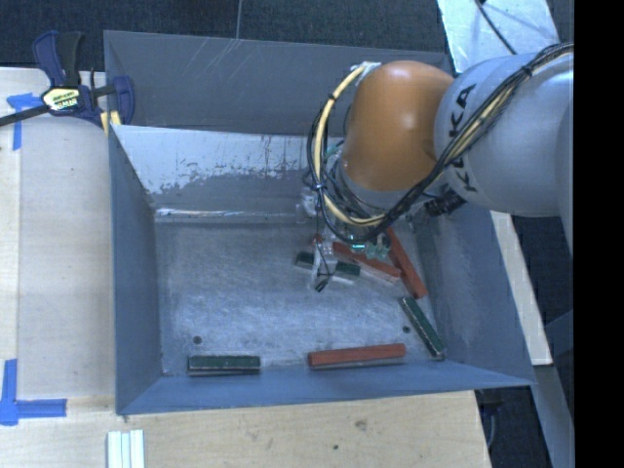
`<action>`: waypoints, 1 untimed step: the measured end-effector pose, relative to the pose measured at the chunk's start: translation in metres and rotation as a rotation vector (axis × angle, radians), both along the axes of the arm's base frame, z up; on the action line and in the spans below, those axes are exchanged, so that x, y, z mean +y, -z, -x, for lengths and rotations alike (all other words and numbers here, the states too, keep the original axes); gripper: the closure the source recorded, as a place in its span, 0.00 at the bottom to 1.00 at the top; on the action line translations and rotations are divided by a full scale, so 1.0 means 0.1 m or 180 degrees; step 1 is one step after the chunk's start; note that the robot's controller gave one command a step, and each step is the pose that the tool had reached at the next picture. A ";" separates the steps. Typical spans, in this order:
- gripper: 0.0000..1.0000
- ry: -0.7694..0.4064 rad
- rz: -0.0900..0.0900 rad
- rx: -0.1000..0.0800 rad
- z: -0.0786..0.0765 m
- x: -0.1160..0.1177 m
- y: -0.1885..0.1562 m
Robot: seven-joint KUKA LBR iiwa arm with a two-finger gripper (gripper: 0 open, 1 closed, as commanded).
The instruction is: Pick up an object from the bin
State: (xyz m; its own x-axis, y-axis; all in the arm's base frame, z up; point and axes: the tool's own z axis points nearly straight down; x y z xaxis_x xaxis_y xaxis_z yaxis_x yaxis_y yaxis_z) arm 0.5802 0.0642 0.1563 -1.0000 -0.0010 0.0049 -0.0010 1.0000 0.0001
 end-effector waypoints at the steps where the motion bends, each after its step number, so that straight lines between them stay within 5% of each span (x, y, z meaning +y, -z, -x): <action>1: 0.00 -0.0189 0.0006 -0.0002 -0.23 -0.74 0.72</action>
Offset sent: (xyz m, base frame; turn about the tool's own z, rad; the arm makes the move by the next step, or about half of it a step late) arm 0.0240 -0.0685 -0.0680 -0.0657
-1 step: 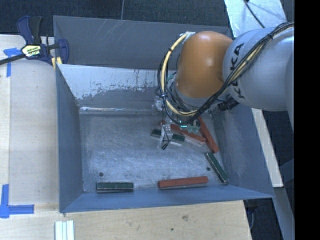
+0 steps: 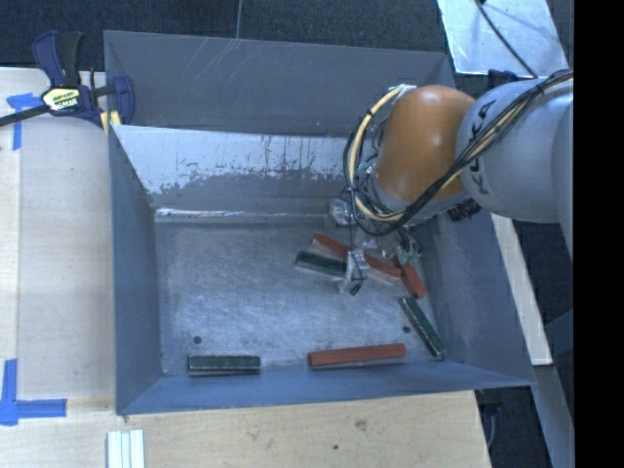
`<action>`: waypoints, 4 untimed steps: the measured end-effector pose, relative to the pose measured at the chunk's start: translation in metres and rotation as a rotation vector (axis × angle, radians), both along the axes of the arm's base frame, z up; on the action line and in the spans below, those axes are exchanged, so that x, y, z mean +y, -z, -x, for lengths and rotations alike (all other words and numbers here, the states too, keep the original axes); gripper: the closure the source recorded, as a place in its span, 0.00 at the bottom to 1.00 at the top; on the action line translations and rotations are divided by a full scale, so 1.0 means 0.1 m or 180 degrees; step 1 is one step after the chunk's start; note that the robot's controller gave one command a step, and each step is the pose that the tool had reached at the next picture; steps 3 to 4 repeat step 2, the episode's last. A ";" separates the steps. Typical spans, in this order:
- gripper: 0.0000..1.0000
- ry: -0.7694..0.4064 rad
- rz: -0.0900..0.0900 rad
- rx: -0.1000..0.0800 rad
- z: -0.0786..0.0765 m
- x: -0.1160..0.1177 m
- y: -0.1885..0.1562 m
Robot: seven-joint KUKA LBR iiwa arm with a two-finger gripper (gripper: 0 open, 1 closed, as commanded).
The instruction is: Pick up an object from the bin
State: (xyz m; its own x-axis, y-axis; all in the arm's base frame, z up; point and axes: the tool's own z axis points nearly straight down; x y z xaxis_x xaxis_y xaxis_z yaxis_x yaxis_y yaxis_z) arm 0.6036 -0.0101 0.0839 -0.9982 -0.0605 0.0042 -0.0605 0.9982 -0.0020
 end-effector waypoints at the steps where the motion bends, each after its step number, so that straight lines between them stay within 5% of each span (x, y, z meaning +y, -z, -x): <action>1: 1.00 -0.0011 -0.0012 -0.0023 -0.02 0.06 -0.05; 2: 1.00 -0.0003 -0.0003 -0.0055 -0.05 -0.15 -1.68; 4: 1.00 -0.0003 -0.0003 -0.0055 -0.05 -0.15 -1.68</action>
Offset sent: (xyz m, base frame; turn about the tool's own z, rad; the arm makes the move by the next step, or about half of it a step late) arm 0.0000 0.0000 0.0000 0.0000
